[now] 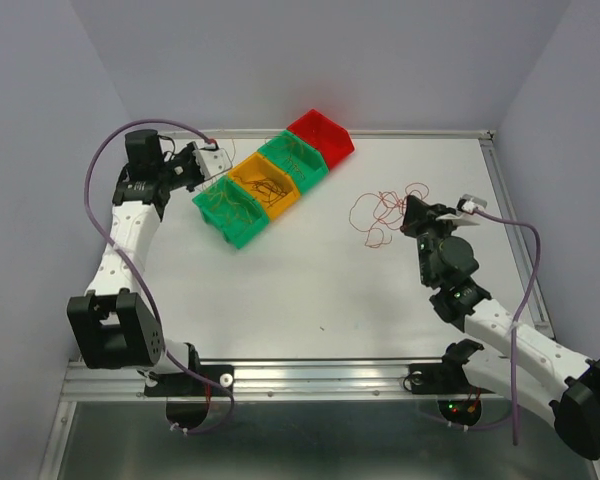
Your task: Untangle the cables
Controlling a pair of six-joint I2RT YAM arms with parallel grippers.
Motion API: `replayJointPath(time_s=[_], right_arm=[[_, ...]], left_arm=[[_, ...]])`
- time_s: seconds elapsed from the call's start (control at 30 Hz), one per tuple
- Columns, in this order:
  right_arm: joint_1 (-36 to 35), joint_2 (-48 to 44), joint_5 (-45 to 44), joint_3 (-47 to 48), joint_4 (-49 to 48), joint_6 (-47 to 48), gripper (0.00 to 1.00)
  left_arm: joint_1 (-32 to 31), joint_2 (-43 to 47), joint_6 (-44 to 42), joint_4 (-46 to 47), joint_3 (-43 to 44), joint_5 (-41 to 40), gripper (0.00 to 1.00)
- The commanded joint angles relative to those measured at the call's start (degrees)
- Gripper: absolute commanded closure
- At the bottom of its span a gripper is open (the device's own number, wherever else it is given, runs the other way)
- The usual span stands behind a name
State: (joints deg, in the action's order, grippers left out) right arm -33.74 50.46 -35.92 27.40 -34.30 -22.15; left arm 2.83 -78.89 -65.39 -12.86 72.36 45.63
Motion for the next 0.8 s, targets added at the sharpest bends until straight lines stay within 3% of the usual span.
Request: replayJointPath(time_s=[0.0,0.17,0.43,0.77], right_arm=[[0.2,-0.8,1.8,-2.5,-2.8,-2.1,0.99],[0.2,-1.2,2.2,-3.7,-2.8,-2.8,0.99],[0.2,-3.3,2.6,-5.2,-2.8,-3.5,1.00],[0.2,-1.8,5.3,-5.1,-2.7,-3.7,0.99]], left_arm=[[0.1,-4.8,-0.9,2.1,3.1,0.3,1.00],[-0.5,-9.3,-1.4,1.4,4.3,-2.0,1.00],[-2.1,-21.4,-6.5,-14.2,12.6,-9.6,1.00],[-9.9,-23.9,-13.5,-15.1,7.0,-22.4,1.00]])
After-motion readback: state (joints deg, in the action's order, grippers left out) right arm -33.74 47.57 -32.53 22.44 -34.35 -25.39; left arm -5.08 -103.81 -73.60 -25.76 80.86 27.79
